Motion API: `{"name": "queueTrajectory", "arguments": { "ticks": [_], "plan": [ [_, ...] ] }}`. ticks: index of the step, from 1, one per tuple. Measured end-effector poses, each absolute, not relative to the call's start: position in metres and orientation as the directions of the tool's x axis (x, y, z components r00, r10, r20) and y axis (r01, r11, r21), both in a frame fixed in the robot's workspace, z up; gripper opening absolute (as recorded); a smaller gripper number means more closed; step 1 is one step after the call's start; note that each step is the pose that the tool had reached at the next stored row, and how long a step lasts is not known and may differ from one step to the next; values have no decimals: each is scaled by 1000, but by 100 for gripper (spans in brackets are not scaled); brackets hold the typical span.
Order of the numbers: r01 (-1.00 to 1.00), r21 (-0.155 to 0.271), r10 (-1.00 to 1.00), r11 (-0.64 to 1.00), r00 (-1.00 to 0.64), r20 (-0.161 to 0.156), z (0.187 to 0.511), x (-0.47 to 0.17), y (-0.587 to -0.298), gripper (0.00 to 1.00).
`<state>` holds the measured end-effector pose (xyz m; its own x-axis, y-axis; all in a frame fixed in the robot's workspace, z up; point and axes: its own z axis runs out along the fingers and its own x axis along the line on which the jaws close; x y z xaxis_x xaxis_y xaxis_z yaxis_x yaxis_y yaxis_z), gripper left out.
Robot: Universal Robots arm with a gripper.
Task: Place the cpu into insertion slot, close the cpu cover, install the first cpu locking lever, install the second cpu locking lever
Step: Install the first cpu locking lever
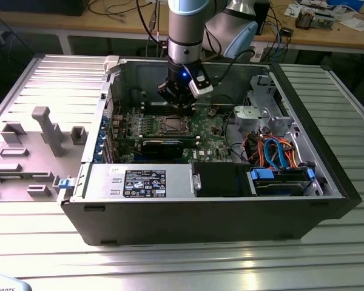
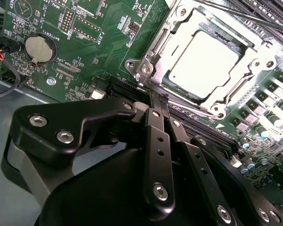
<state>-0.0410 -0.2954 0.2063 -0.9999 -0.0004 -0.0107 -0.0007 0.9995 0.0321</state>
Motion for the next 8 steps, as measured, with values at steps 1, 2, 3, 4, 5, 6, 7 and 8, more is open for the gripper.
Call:
{"name": "queueTrajectory", "arguments": {
  "ticks": [1, 2, 3, 4, 5, 6, 7, 8],
  "plan": [
    [-1, 32, 0, 999, -1000, -11, 206, -41, -295, 11],
    [-1, 31, 0, 1000, -1000, -11, 206, -41, -295, 11],
    [-1, 30, 0, 1000, -1000, -11, 206, -41, -295, 11],
    [-1, 29, 0, 1000, -1000, -11, 206, -41, -295, 11],
    [-1, 29, 0, 1000, -1000, -11, 206, -41, -295, 11],
    [-1, 28, -1, 1000, -1000, -11, 206, -41, -295, 11],
    [-1, 28, 0, 1000, -1000, -11, 206, -41, -295, 11],
    [-1, 28, -1, 1000, -1000, -11, 206, -40, -295, 11]
  ]
}}
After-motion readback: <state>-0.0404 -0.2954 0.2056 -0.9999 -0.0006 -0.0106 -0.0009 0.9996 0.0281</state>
